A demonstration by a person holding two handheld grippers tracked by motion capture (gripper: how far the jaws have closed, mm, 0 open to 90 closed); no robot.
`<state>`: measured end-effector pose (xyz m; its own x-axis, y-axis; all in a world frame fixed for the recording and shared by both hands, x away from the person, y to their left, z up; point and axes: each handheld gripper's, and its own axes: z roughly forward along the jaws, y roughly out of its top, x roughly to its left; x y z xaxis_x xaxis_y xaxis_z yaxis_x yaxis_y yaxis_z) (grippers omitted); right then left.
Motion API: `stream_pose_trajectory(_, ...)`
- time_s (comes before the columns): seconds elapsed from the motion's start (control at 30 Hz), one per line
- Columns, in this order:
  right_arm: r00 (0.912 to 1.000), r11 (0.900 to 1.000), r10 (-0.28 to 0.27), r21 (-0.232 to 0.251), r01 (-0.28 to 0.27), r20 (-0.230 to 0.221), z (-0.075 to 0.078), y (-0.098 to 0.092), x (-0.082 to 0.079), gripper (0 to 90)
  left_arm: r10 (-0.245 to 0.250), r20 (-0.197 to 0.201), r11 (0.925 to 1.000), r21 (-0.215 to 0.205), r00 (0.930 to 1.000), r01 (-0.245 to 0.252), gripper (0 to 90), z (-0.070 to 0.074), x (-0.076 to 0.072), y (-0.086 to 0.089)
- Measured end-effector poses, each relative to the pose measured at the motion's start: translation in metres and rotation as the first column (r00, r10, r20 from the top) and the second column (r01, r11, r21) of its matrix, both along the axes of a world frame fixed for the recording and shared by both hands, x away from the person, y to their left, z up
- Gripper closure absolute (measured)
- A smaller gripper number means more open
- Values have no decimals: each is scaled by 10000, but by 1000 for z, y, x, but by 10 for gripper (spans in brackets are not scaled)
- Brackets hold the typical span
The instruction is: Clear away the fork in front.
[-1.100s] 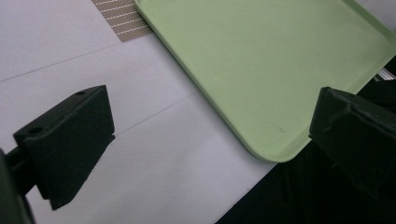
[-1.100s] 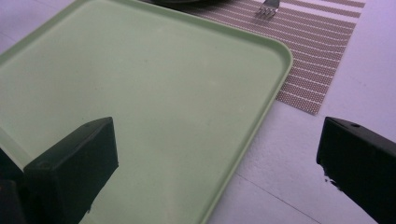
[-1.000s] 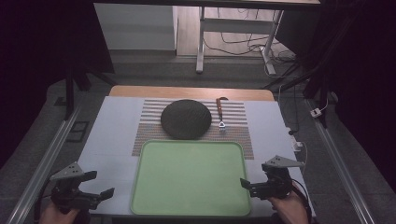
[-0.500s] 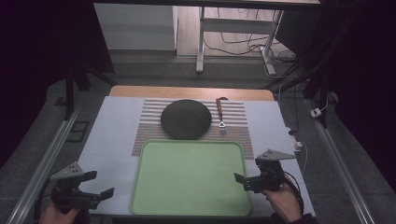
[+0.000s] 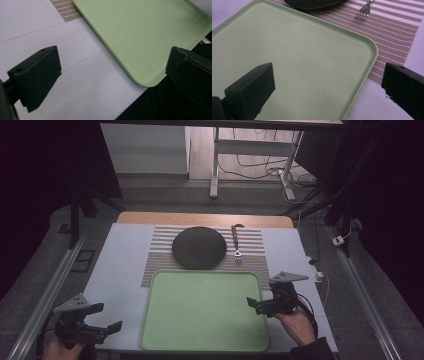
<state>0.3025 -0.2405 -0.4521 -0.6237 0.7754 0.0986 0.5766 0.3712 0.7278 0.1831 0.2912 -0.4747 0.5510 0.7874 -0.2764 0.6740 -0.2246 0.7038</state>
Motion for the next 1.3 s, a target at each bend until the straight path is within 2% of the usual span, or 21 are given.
stream_pose_trajectory(0.6, 9999, 9990, 78, -446, -71, 143, -4, 10, 31, 0, 17, -28, 10000, -51, 10000, -17, 1, 0, 0, 0)
stream_pose_trajectory(0.9, 9992, 9971, 116, -758, -88, 372, -4, 18, 55, 0, 3, -32, 10000, -45, 10000, -3, 1, 0, 0, 0)
stream_pose_trajectory(1.13, 9998, 9944, -20, -1052, 39, 184, -8, 24, 73, 0, 21, -46, 10000, -53, 10000, -22, 1, 0, 0, 0)
stream_pose_trajectory(1.3, 9997, 9912, -26, -1322, 57, 231, -12, 28, 84, 0, 6, -51, 10000, -55, 10000, -6, 1, 0, 1, 0)
